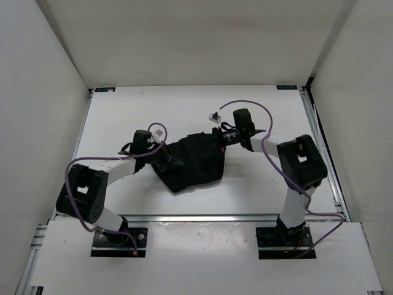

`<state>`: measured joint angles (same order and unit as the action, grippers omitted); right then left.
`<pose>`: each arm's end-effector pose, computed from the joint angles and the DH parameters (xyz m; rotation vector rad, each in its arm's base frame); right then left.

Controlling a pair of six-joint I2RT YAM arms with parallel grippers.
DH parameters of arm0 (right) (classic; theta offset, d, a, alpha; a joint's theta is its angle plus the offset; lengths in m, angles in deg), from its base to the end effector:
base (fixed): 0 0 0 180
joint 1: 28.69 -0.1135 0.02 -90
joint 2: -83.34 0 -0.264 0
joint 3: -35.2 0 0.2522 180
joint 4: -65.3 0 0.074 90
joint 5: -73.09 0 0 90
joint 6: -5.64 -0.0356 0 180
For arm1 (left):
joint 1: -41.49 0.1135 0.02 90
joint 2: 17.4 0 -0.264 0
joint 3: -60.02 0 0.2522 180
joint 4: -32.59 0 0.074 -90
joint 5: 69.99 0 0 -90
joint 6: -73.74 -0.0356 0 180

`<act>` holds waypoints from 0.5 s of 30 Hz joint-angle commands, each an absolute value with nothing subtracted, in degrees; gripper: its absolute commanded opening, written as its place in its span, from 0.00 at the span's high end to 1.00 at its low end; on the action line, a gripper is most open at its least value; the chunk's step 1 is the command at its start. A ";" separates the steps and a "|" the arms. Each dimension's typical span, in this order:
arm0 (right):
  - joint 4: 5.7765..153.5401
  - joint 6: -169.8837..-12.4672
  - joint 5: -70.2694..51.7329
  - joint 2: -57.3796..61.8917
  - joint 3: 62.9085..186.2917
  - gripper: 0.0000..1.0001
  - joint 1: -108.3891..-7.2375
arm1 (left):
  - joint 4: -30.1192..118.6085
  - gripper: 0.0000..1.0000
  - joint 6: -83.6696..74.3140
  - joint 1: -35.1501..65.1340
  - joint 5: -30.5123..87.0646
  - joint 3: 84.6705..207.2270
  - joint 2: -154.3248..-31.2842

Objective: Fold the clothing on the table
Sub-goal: Fold the skirt

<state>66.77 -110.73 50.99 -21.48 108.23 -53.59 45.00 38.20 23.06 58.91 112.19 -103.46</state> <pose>0.3262 0.1878 0.1879 -0.7384 2.1151 1.7699 0.2600 -0.1102 0.1627 -0.4521 2.5755 -1.3522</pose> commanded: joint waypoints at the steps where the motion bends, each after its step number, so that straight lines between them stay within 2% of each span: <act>1: 61.78 -113.27 59.37 -27.21 111.11 1.00 -55.92 | 50.38 0.95 36.39 23.73 58.43 112.28 -98.19; 5: 53.24 -121.53 61.31 -31.87 110.49 1.00 -58.56 | 59.33 1.00 33.14 25.58 54.65 113.59 -90.46; 10: 44.71 -130.58 64.21 -36.54 109.17 1.00 -60.59 | 66.65 1.00 30.86 29.71 55.26 114.56 -83.25; 15: 52.24 -125.33 61.58 -42.33 112.24 1.00 -59.01 | 70.52 1.00 31.29 33.84 56.14 112.99 -75.69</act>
